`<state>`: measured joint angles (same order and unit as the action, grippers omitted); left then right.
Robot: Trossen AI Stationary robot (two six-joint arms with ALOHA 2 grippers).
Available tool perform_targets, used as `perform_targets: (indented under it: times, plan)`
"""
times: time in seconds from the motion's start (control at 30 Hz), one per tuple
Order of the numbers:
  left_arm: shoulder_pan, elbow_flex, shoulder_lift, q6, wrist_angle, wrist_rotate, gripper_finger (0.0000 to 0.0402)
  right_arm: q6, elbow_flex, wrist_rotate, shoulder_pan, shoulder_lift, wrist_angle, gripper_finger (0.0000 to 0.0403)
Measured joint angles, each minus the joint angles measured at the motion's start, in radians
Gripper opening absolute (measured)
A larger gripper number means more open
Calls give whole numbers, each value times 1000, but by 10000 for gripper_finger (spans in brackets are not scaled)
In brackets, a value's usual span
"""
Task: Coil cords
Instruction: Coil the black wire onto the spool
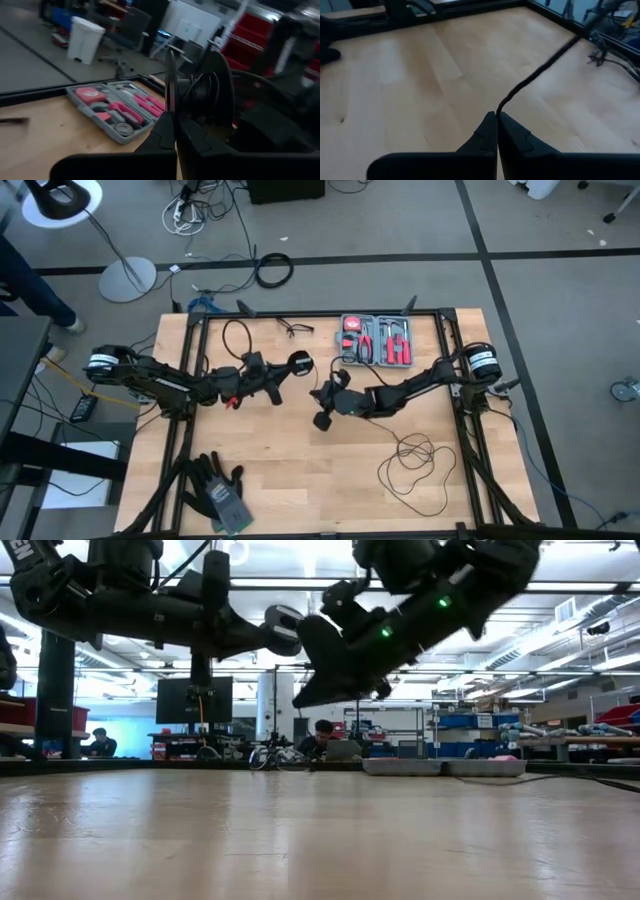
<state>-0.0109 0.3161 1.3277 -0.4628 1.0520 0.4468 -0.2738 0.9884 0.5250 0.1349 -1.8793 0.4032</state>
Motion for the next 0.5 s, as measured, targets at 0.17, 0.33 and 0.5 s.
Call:
perform_targets:
  times: [0.17, 0.33, 0.5]
  plan:
    - [0, 0, 0, -57, -18, 85, 1, 6, 71, -119, -27, 0, -135, 0]
    - [10, 43, 0, -97, -137, 156, 1, 21, 124, -226, -48, 0, -230, 0]
    - [39, 153, 1, -86, -414, 220, 1, 71, 188, -316, -45, -1, -320, 0]
